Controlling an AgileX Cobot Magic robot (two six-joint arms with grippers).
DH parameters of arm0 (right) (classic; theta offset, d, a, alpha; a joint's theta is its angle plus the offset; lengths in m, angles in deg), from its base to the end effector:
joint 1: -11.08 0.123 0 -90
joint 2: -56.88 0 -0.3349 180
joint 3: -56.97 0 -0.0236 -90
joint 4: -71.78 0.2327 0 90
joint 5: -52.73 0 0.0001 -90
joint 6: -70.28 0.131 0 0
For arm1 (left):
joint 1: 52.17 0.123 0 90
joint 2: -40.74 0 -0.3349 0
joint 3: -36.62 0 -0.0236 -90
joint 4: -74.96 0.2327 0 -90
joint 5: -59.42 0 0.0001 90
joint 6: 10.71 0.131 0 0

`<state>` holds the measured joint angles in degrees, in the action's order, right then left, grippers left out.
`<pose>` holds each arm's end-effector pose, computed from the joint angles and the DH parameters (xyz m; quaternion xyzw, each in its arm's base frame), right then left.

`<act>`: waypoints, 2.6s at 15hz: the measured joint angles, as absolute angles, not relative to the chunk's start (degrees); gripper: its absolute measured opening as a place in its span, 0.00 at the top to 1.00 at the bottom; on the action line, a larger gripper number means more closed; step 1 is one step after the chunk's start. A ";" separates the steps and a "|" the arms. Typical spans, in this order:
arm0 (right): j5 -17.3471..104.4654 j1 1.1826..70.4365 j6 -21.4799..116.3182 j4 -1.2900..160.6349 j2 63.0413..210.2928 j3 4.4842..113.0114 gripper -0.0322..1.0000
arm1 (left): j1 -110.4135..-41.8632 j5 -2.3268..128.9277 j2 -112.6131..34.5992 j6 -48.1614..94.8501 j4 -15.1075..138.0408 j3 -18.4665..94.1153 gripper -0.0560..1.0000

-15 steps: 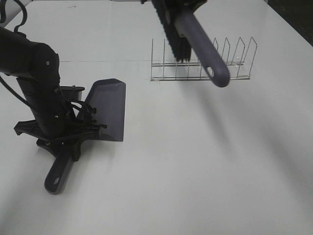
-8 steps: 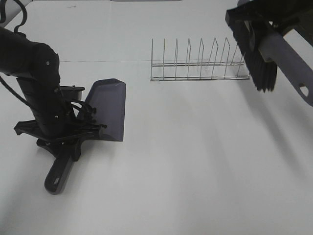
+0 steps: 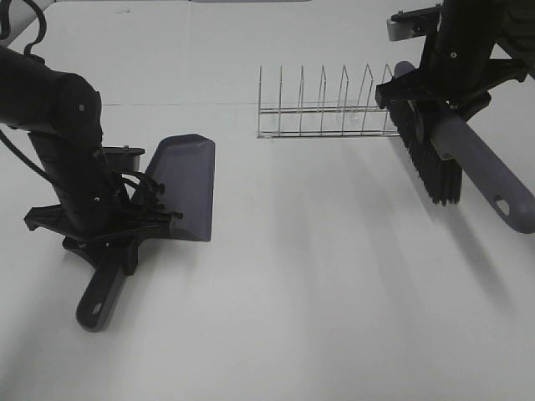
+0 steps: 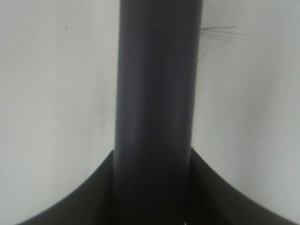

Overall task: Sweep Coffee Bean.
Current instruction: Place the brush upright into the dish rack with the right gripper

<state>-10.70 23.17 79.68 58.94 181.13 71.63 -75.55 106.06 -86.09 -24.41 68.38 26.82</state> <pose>0.4283 0.0651 0.2168 -0.0671 0.9906 -0.0898 0.0786 0.3358 -0.1571 0.1078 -0.0438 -0.9978 0.0294 0.0399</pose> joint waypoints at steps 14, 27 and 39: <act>-11.90 20.25 81.68 54.76 190.47 80.46 0.70 | -75.55 106.00 -86.09 -24.12 68.09 26.82 0.64; -10.36 20.25 78.82 60.38 190.47 80.46 0.70 | -75.55 105.83 -86.09 -23.95 67.97 26.82 0.64; -6.98 20.30 81.23 55.96 196.71 87.39 0.70 | -75.55 105.77 -86.09 -23.95 67.97 26.82 0.64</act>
